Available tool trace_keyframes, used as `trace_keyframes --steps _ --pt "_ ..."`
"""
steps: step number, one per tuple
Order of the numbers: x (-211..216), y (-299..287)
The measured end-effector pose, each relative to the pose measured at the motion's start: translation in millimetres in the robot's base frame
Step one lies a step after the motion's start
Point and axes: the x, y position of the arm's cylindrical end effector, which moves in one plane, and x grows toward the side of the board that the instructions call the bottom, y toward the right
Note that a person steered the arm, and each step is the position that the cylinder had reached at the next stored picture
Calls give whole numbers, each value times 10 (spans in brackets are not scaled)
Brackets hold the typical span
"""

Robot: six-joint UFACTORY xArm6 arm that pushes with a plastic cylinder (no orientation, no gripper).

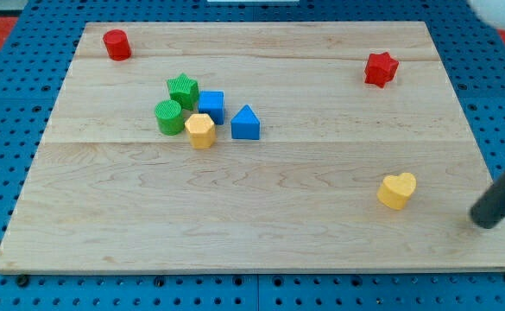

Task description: Place the heart below the triangle

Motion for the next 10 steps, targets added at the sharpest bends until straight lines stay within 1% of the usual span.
trace_keyframes --steps 1,2,3,4,5,7,8,10 --pt "-335 -556" --pt "-760 -995" --pt "-1041 -1455" --pt "-1205 -1820" --pt "-1195 -2044" --pt "-876 -1912" --pt "-795 -2060" --pt "-909 -2473"
